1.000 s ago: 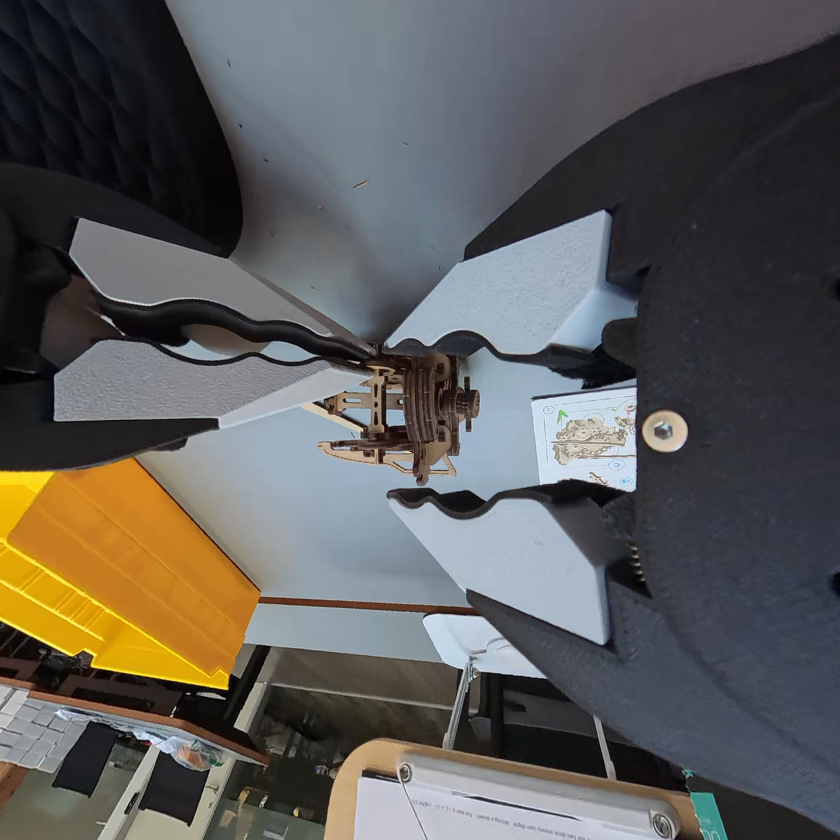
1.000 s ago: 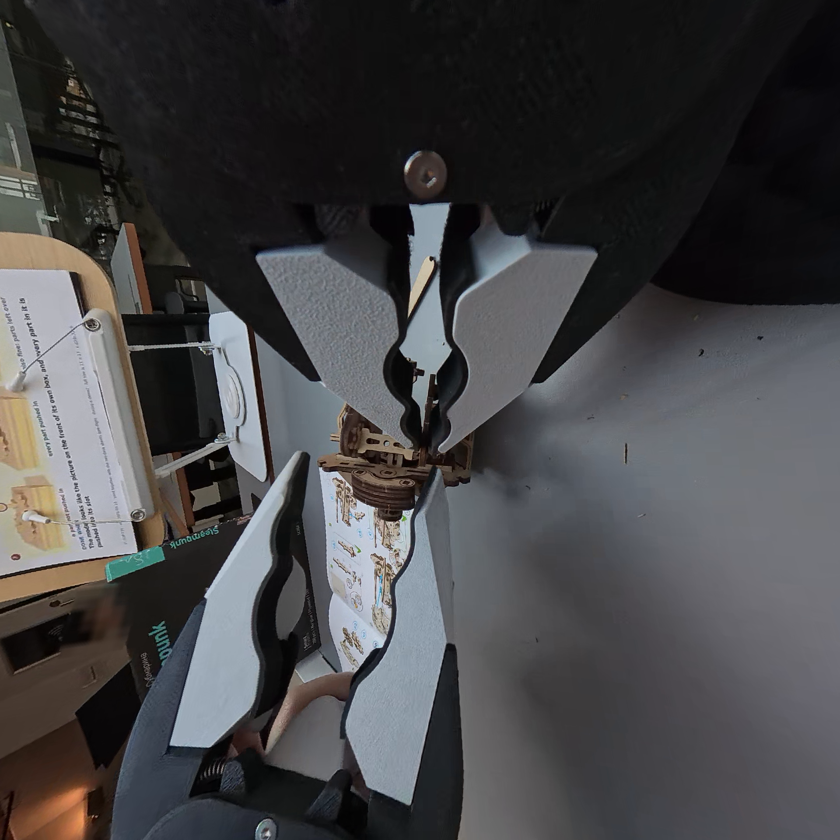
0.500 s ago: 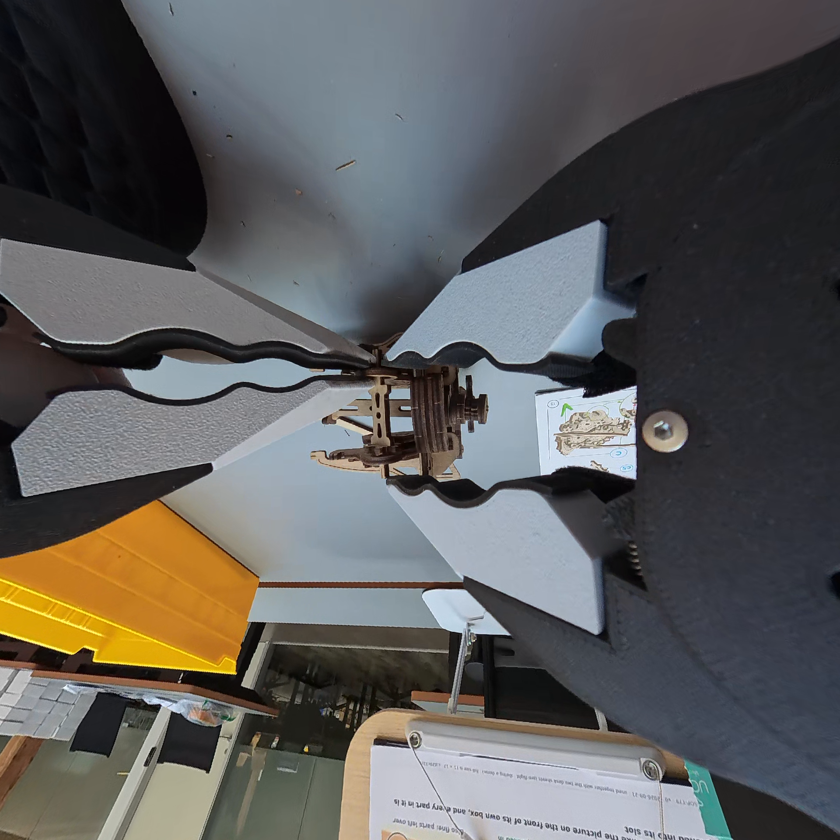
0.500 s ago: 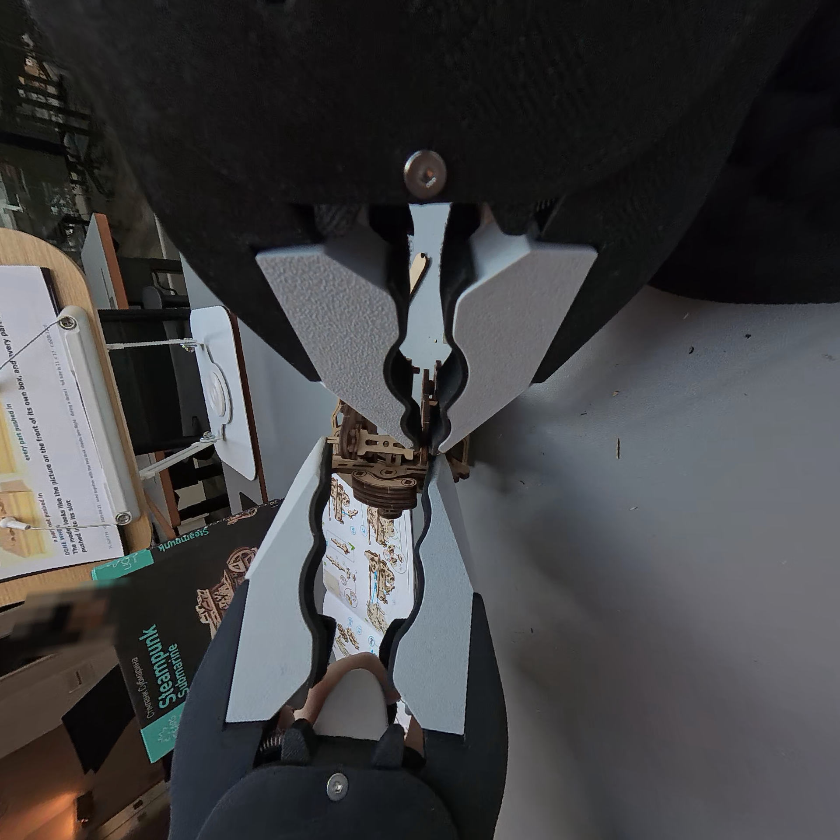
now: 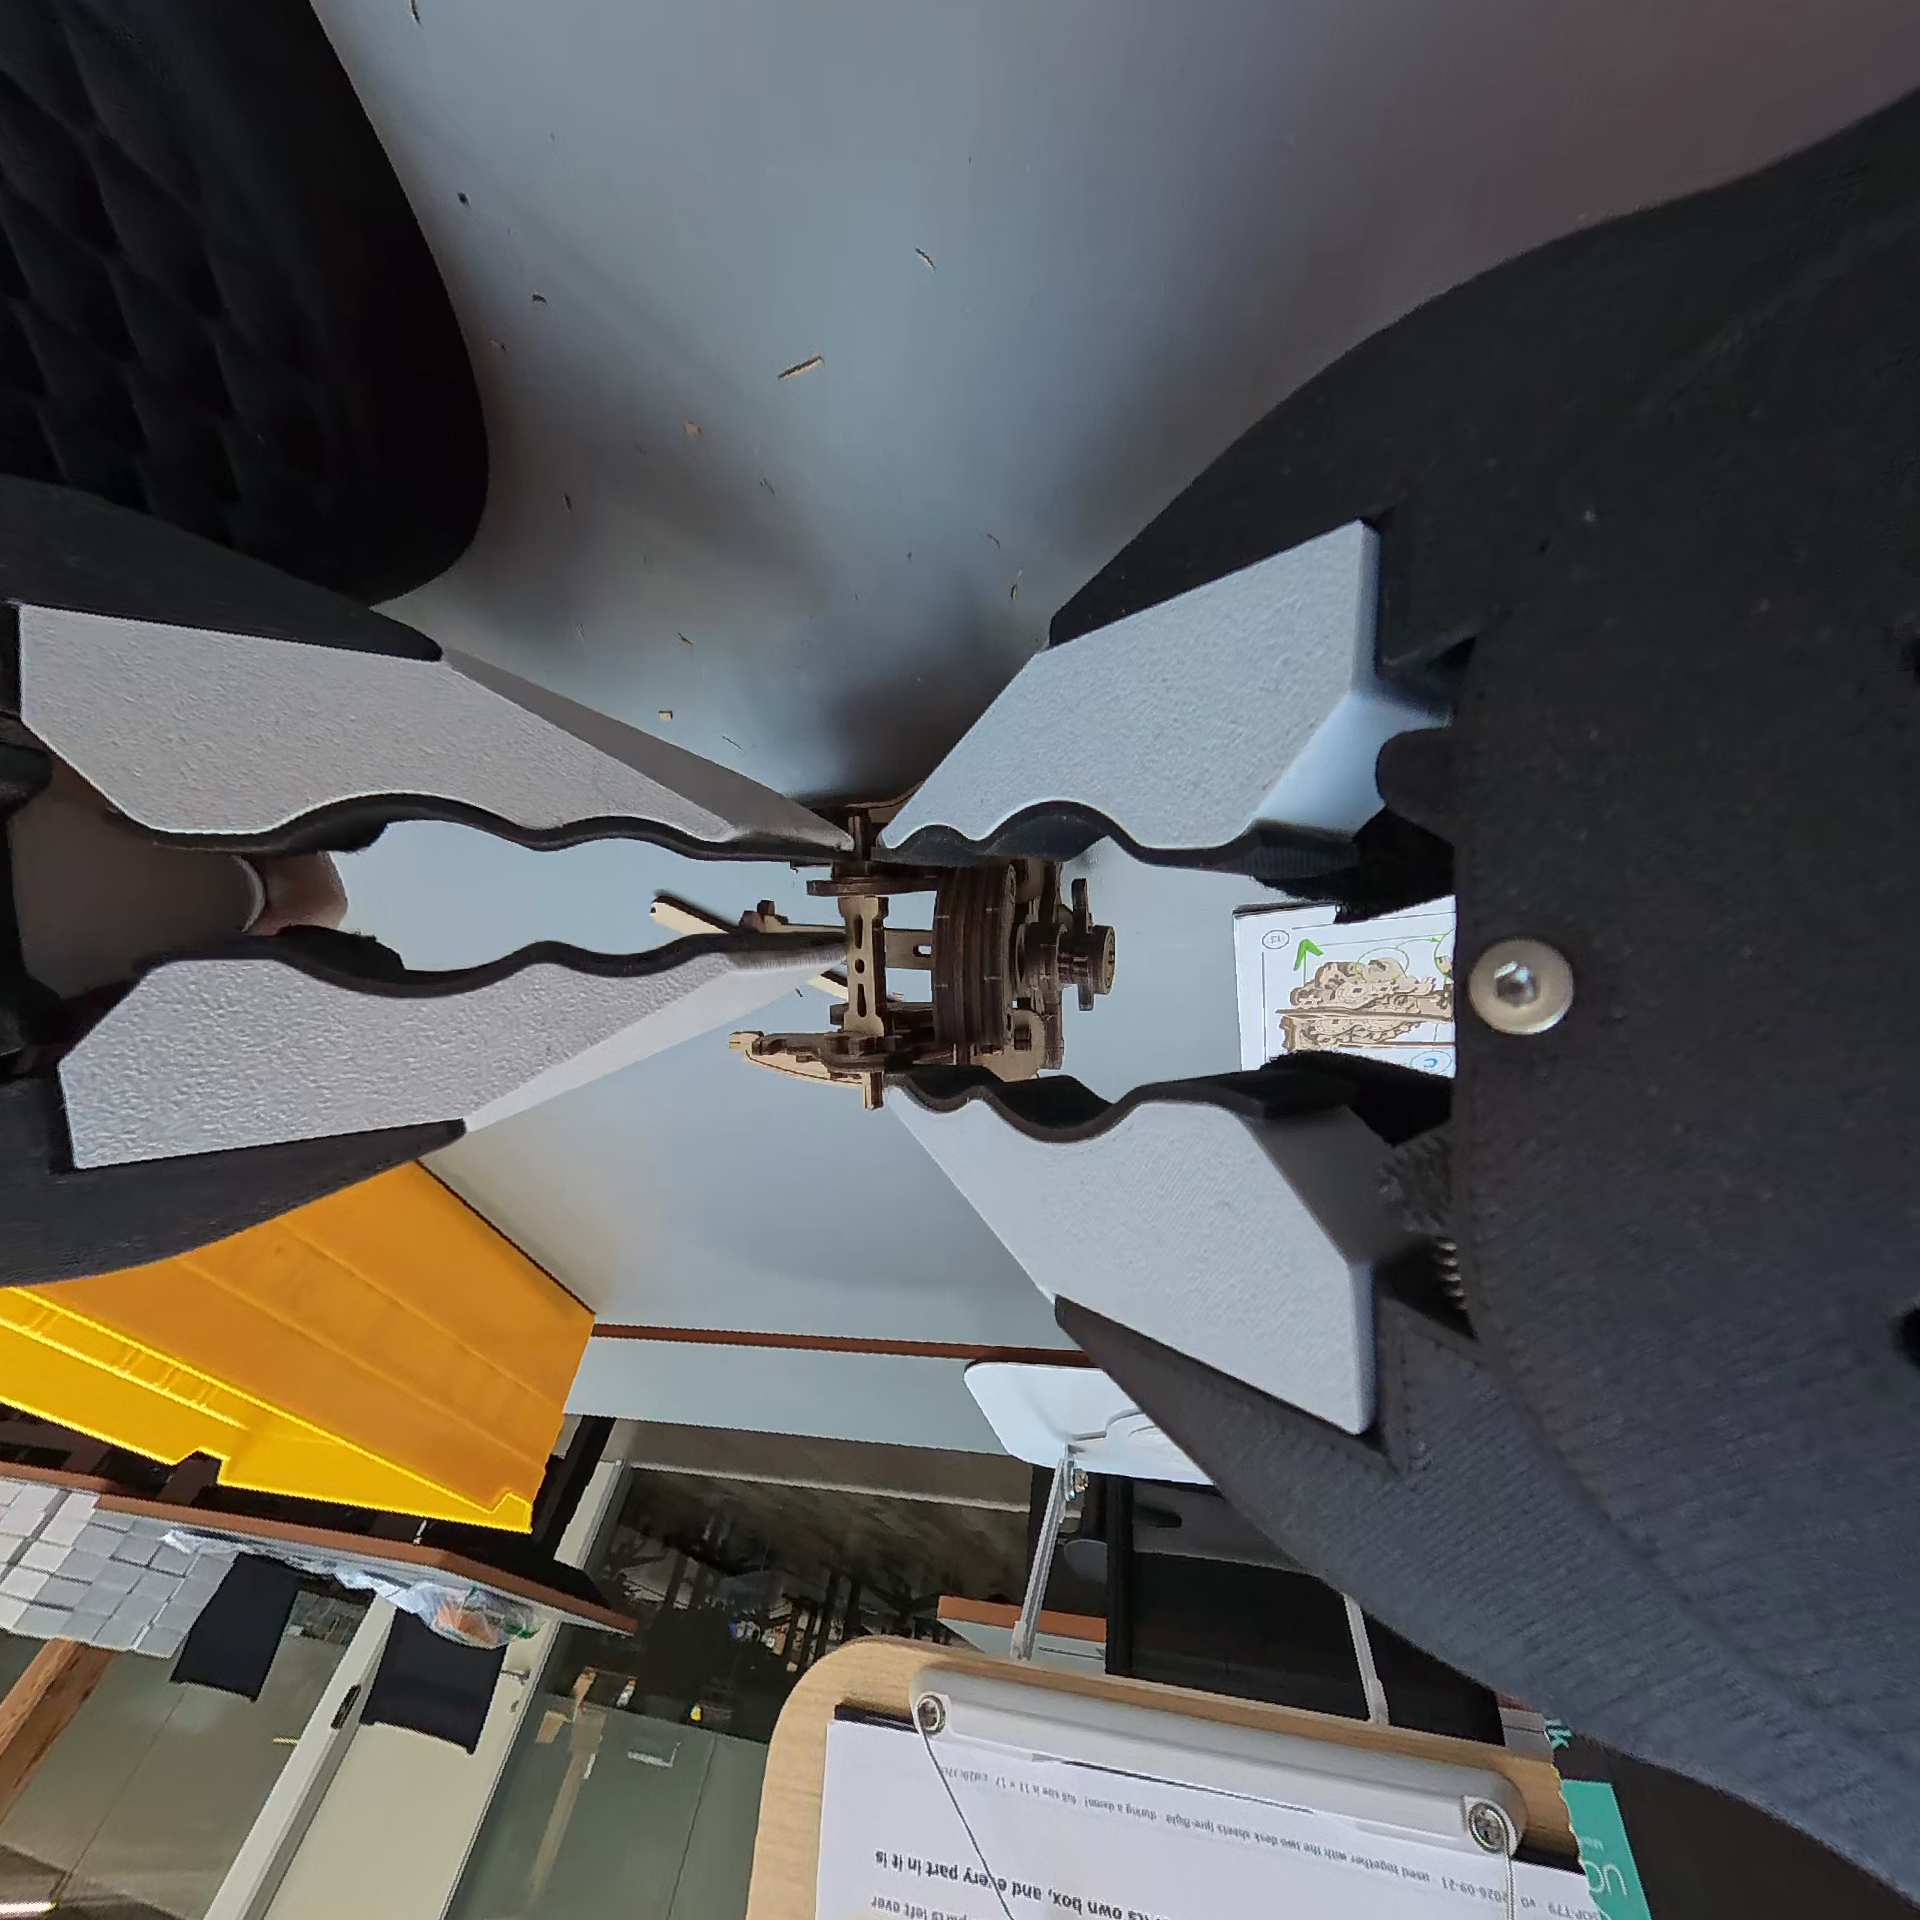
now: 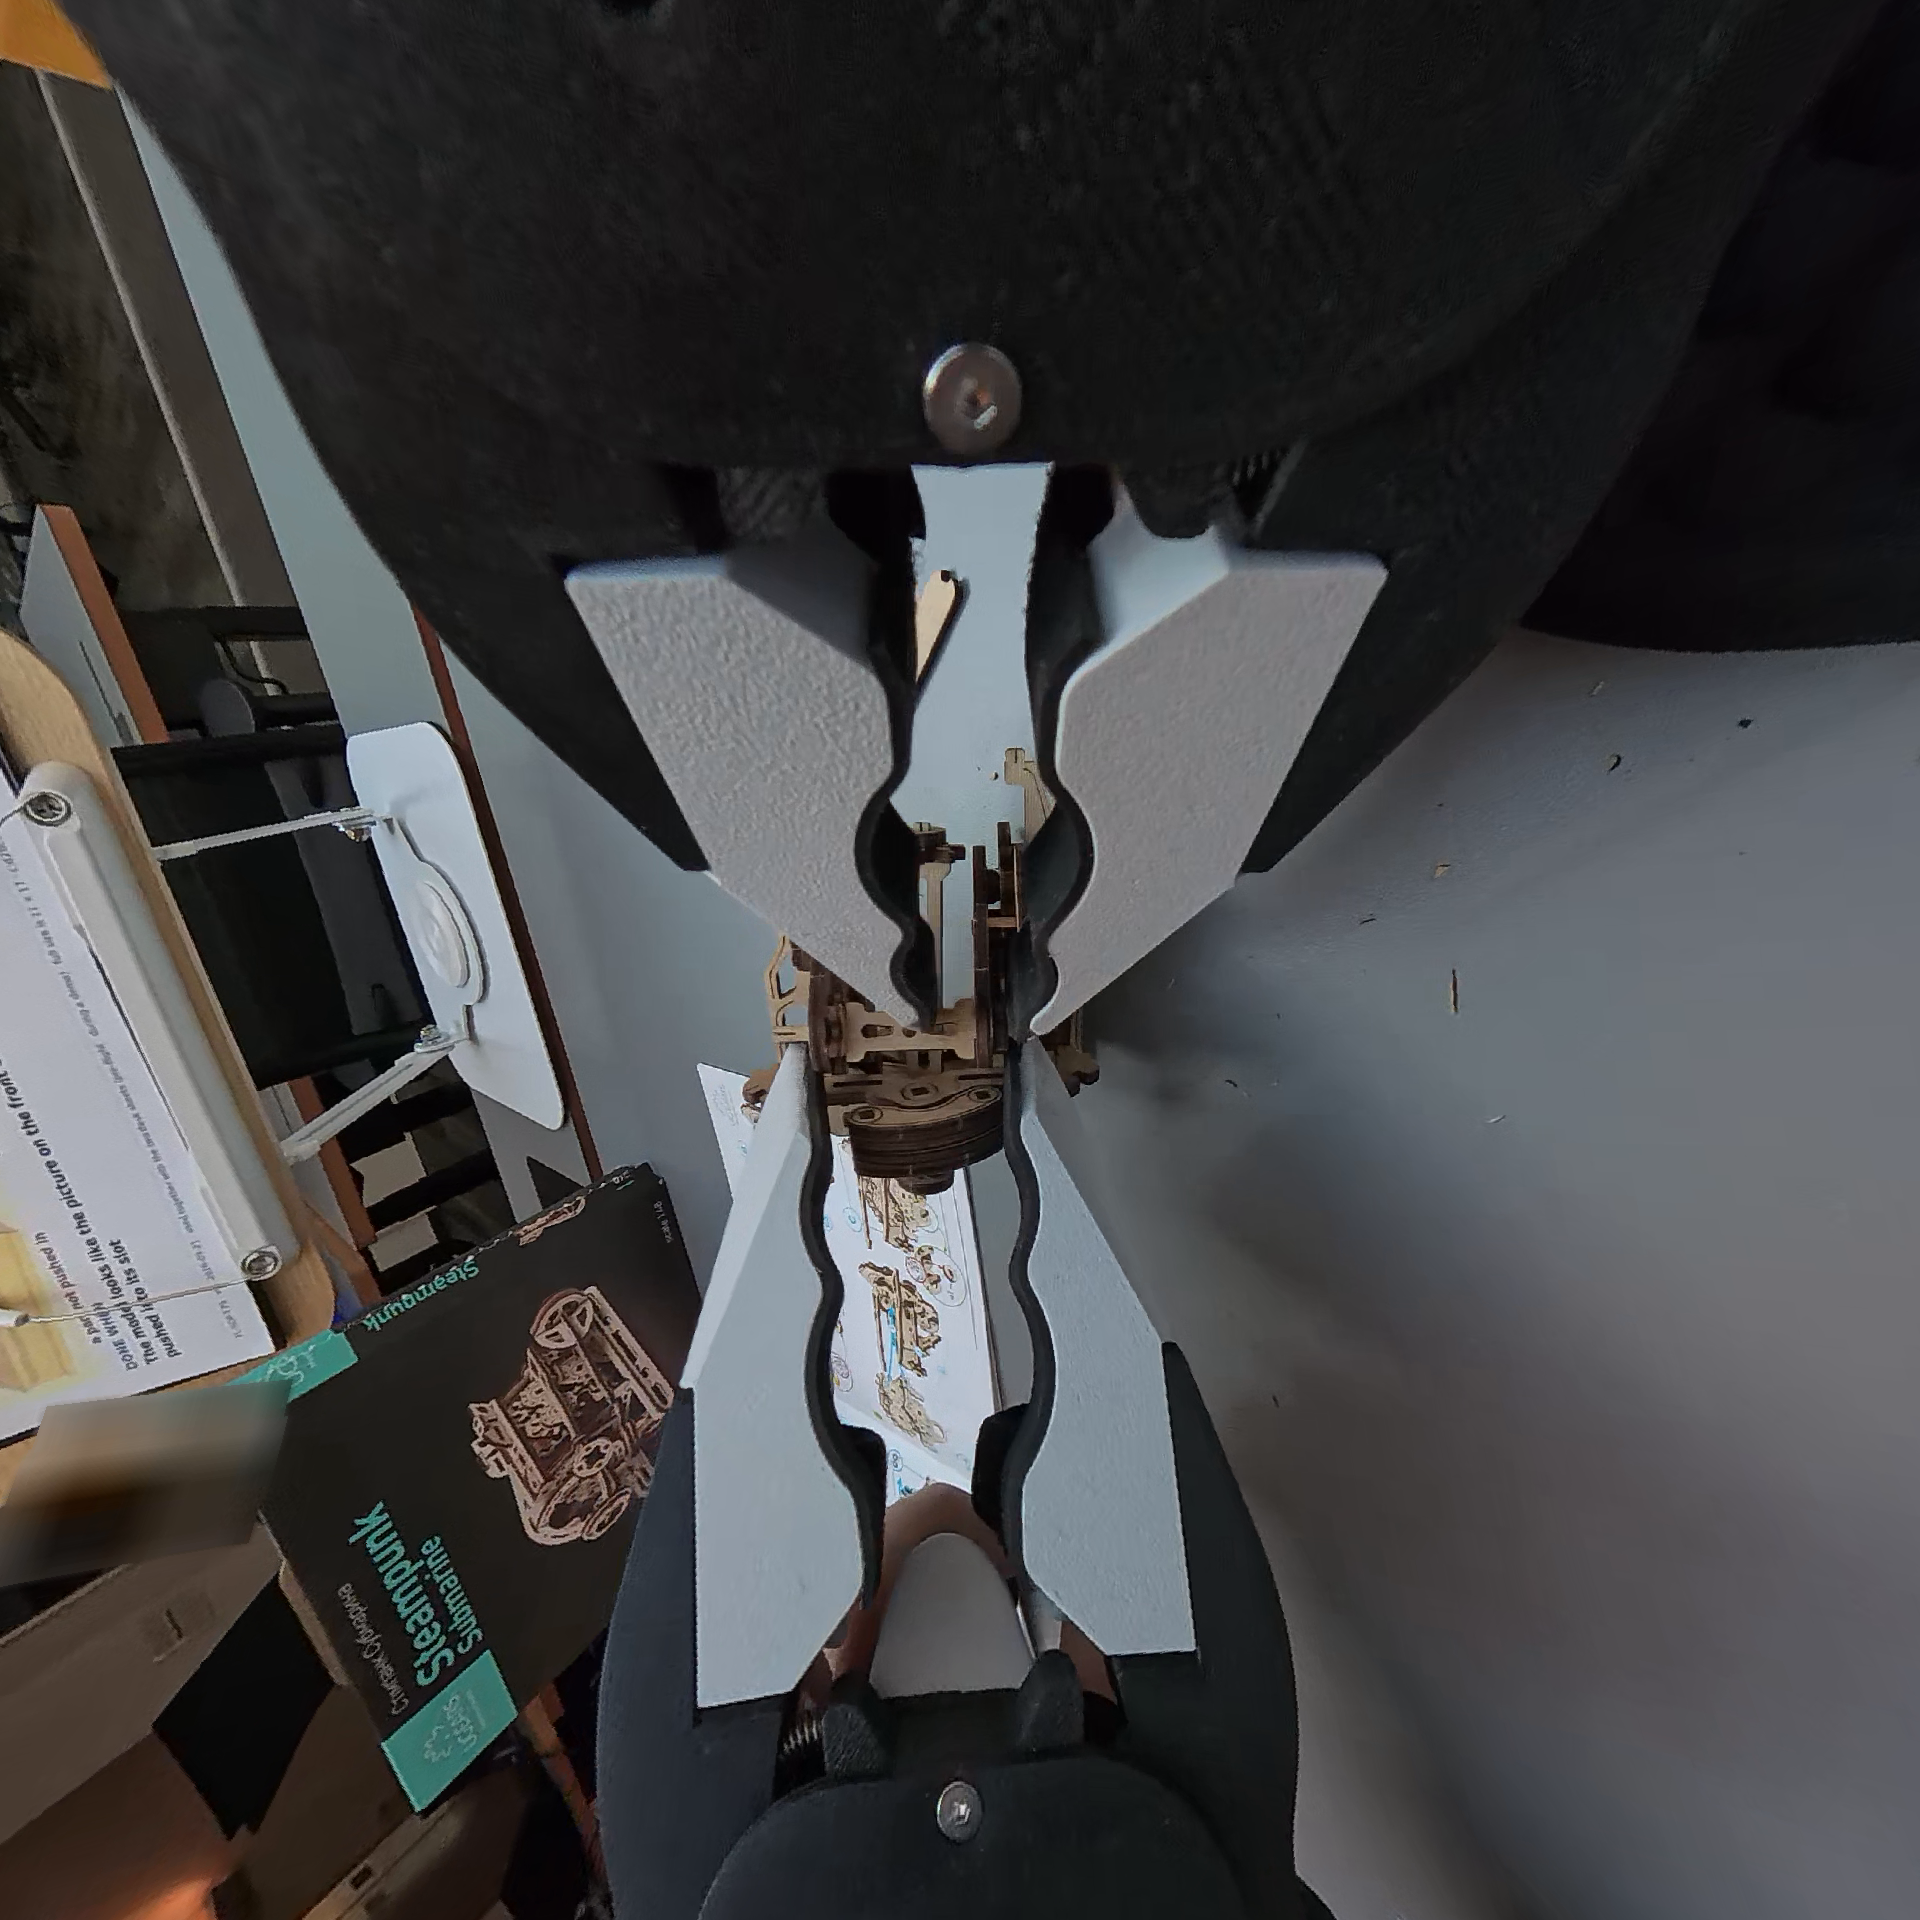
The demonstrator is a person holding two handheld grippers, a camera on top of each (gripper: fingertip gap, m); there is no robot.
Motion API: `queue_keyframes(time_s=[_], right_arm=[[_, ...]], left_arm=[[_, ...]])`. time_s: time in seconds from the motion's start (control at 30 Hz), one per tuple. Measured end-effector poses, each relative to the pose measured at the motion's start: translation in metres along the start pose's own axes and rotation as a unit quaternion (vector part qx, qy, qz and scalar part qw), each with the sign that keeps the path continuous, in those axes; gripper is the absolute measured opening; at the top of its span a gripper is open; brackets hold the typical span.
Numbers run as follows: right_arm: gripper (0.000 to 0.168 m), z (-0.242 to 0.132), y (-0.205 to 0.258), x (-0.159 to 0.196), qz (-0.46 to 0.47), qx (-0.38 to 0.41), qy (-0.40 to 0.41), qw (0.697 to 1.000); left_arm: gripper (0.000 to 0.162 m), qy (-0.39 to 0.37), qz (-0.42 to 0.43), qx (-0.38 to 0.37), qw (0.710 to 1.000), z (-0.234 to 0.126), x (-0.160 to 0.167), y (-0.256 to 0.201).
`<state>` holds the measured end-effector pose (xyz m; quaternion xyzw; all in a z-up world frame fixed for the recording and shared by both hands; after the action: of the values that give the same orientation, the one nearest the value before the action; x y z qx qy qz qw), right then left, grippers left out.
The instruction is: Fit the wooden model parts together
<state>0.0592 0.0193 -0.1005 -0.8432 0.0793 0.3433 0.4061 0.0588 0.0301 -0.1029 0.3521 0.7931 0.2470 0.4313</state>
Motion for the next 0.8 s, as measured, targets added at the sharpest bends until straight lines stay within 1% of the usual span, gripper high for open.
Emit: queue_keyframes(time_s=[0.1,0.3,0.4,0.5,0.63,0.8], right_arm=[[0.016,-0.0007,-0.0019,0.0011,0.009,-0.001,-0.002,1.0],[0.014,-0.0004,-0.001,0.0023,0.022,-0.013,-0.003,1.0],[0.011,-0.0014,-0.0009,0.0017,0.011,-0.007,-0.006,1.0],[0.004,-0.002,0.0009,0.0011,0.006,-0.011,-0.005,1.0],[0.008,0.0001,0.0027,0.0046,0.019,-0.026,0.001,0.999],[0.001,0.0023,0.0028,0.009,-0.005,-0.018,0.018,1.0]], left_arm=[[0.037,-0.003,-0.002,0.001,1.0,-0.0005,-0.0009,-0.0004],[0.037,-0.005,-0.008,0.004,1.0,-0.001,-0.001,-0.0003],[0.037,-0.006,-0.009,0.002,1.0,-0.0011,-0.0015,0.0009],[0.037,-0.007,-0.011,-0.001,1.0,-0.0015,-0.0011,0.0022],[0.037,-0.003,-0.009,0.001,1.0,-0.0008,0.0006,0.0012],[0.037,-0.007,-0.01,0.006,1.0,-0.0012,-0.0016,-0.0002]])
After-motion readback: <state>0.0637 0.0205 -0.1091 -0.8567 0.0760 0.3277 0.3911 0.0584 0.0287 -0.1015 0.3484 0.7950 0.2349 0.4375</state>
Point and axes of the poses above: each gripper's, where its closed fingertips meet, z out along the fingers, x out of its underside, y = z × x across the jaws, the point moved 1 cm from there along -z, back along the fingers, and after that the axes turned 1 degree about y, right-handed, at the moved point
